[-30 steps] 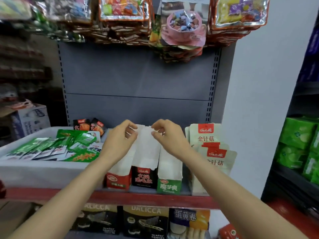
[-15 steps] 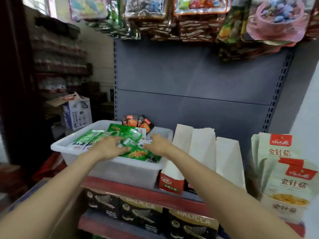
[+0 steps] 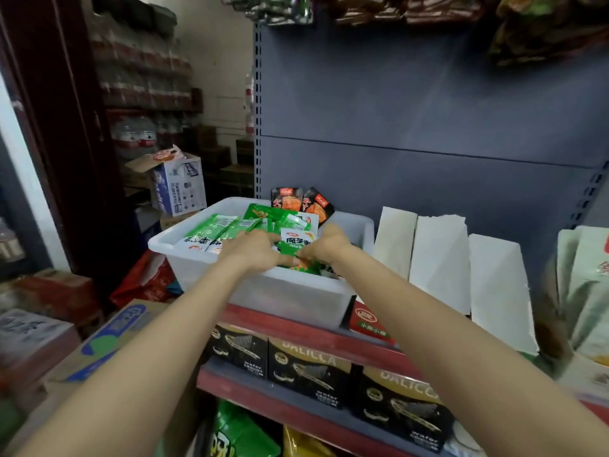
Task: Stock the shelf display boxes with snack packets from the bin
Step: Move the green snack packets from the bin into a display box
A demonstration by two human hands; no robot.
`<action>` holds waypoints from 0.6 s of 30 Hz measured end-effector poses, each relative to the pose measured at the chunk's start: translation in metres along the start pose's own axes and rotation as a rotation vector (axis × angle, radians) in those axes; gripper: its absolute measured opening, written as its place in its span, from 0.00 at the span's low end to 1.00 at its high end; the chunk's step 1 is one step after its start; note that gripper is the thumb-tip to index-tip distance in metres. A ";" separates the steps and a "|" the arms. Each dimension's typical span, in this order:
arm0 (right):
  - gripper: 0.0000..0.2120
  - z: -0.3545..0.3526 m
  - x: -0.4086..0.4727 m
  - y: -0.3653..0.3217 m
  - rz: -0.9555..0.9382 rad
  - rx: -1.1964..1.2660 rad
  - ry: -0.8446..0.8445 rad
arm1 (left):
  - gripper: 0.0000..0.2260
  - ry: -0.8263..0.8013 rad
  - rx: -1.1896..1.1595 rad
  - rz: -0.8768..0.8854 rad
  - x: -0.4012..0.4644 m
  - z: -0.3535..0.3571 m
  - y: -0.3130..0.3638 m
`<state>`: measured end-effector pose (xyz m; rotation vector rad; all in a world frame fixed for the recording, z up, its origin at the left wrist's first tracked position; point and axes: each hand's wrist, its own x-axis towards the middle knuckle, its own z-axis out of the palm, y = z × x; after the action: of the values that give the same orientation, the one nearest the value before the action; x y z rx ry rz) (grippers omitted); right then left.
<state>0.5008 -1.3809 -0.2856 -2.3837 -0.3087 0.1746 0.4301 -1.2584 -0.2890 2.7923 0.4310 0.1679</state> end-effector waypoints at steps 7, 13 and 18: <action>0.18 0.001 0.004 -0.006 0.040 0.017 -0.077 | 0.37 0.006 -0.038 -0.027 -0.001 0.000 0.001; 0.15 -0.005 -0.003 -0.001 0.097 0.233 -0.073 | 0.36 0.023 -0.073 -0.018 -0.004 -0.001 0.001; 0.07 -0.015 -0.007 0.007 -0.033 0.455 0.066 | 0.34 0.079 -0.111 -0.008 -0.008 0.002 0.001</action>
<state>0.4981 -1.3974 -0.2789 -1.9283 -0.2465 0.1334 0.4226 -1.2619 -0.2909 2.6820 0.4380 0.2923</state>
